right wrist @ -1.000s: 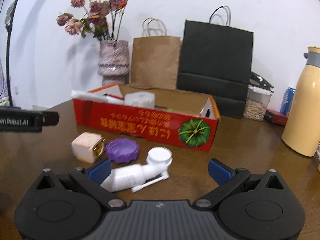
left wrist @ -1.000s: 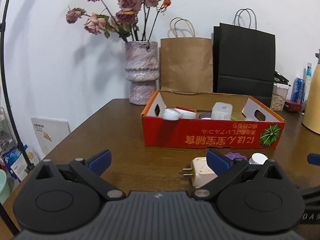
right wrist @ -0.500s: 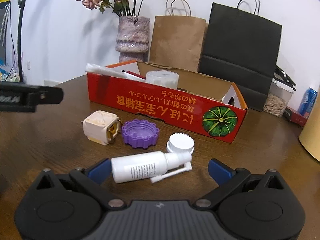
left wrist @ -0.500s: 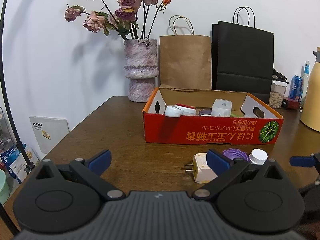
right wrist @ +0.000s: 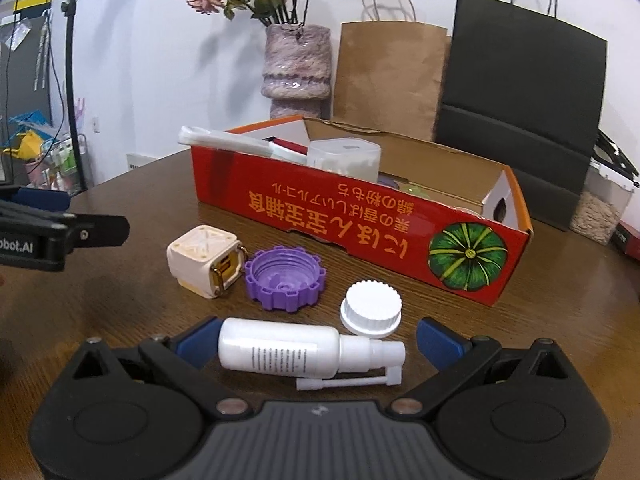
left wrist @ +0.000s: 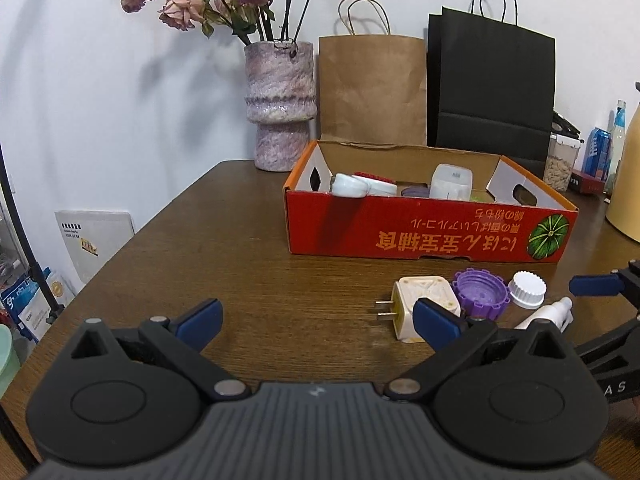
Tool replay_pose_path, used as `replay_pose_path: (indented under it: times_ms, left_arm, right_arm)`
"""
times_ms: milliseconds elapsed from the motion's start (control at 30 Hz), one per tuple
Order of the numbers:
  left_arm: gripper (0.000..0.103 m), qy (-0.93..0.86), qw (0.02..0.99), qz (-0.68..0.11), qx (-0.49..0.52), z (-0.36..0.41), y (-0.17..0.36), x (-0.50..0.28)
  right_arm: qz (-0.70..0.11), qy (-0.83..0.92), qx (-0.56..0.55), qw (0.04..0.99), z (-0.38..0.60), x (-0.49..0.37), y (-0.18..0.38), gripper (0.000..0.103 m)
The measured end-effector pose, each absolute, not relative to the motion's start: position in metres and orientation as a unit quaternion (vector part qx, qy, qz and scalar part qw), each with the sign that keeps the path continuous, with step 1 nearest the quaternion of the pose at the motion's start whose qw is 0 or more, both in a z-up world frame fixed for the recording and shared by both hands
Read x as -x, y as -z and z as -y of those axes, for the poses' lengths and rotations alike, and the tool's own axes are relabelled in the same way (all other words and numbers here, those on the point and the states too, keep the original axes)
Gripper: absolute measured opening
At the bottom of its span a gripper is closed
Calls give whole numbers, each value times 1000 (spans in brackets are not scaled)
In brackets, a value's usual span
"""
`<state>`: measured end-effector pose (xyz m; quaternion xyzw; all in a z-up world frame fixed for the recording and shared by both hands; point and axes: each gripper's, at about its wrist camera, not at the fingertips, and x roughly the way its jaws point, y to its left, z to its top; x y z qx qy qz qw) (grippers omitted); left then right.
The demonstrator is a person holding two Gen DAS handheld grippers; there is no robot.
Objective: Organize rigid objects
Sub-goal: 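Grasp the white spray bottle with the right gripper while the left gripper grasps the white plug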
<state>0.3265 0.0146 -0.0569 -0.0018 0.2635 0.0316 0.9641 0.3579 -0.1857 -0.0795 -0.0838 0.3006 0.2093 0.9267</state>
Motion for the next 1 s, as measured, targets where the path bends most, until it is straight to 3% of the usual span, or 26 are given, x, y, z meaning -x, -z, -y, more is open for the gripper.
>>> replay_pose_path:
  times_ms: [600, 1000]
  left_arm:
    - [103, -34, 961, -276, 1, -15, 60, -331]
    - [103, -15, 962, -273, -4, 4, 68, -346]
  right_arm:
    - [-316, -219, 86, 919, 184, -368, 86, 97]
    - [-261, -175, 59, 947, 199, -354, 69, 97]
